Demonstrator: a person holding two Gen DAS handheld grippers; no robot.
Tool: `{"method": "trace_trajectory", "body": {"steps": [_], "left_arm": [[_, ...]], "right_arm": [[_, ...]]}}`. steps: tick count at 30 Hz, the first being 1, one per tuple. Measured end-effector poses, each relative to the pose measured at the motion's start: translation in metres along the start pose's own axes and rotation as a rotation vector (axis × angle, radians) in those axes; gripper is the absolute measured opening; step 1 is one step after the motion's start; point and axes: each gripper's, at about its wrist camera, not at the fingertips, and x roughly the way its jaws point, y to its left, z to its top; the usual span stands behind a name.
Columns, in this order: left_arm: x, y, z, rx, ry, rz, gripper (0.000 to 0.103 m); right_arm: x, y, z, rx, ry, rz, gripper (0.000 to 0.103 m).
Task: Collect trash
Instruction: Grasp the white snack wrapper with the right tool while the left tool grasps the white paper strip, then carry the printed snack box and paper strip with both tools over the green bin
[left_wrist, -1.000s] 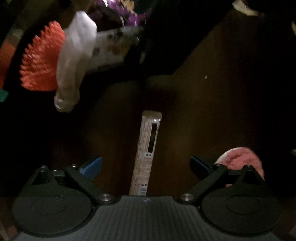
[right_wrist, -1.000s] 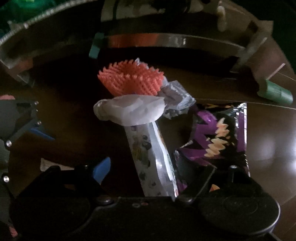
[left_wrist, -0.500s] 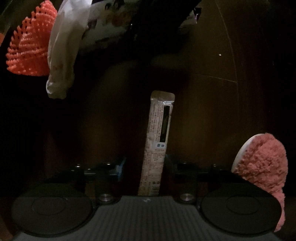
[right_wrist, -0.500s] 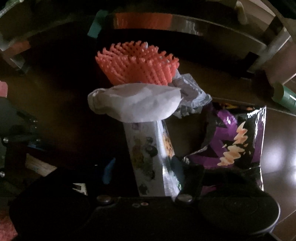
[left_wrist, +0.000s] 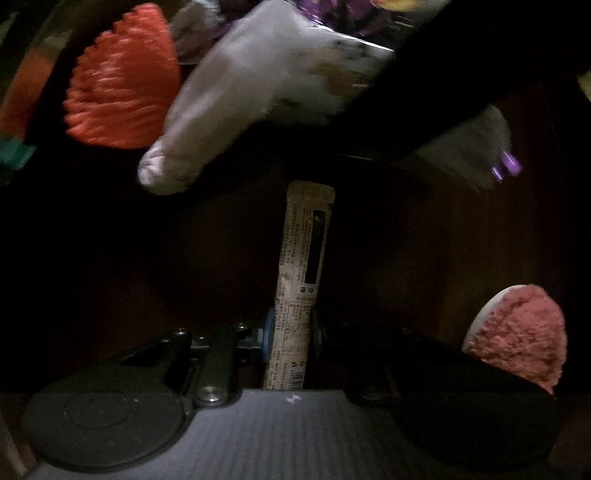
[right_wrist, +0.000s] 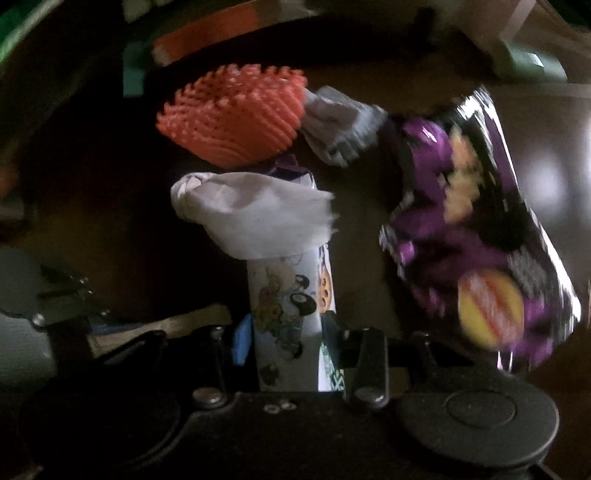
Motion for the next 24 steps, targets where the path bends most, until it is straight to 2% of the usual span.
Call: {"method": "trace_trajectory", "body": {"steps": [6,12,18,24], "left_arm": [[-0.040,0.013,0.001,-0.086,0.032,-0.033,0.020],[-0.109,0.032,0.005,-0.151,0.022,-0.071,0.020],[-0.216,0.037,0.007,-0.187,-0.016,-0.101,0.020],[-0.357,0.050,0.014,-0.228,-0.106,-0.103,0.020]], "right_arm": [[-0.049,-0.006,-0.014,0.228,0.042,0.016,0.040],[-0.128,-0.004,-0.027,0.385,0.015,0.027,0.040],[-0.229,0.007,-0.030,0.469,-0.032,0.045,0.040],[-0.352,0.030,-0.014,0.472,-0.112,0.030,0.040]]}}
